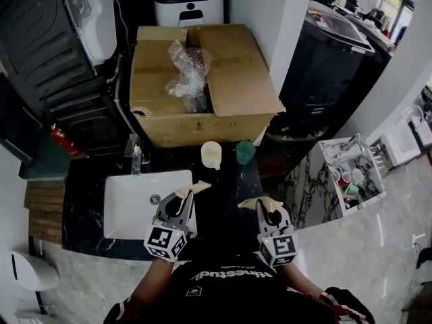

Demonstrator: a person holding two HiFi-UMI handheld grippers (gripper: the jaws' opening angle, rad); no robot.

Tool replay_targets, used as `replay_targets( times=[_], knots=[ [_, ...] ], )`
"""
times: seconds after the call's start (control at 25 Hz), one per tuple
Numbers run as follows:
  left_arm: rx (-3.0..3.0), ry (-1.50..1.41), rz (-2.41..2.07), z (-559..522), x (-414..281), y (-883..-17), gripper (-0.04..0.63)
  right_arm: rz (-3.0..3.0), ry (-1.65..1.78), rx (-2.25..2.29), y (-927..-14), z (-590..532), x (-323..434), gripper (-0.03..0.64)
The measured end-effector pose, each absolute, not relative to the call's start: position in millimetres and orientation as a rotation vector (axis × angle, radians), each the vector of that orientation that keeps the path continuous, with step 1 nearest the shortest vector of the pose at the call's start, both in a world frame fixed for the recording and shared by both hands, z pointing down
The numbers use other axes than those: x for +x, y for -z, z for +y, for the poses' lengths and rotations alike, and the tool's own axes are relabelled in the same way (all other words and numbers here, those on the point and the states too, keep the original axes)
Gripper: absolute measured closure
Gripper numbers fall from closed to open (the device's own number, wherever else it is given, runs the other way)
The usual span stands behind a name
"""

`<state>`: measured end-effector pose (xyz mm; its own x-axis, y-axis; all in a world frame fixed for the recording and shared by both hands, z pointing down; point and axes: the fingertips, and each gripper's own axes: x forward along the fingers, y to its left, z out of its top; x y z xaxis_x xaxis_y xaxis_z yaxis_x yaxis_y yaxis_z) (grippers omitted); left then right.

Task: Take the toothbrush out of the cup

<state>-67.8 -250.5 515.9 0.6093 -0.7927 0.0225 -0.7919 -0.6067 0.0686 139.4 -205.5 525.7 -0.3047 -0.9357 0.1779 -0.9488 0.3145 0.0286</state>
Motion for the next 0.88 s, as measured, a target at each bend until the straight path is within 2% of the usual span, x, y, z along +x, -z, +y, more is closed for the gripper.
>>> replay_targets(
  times=[0.88],
  knots=[
    [2.737, 0.011, -1.408, -240.9, -69.9, -518.3, 0.549, -2.436, -0.143, 1.726, -531.3, -207.1, 140.2, 0.560]
  ],
)
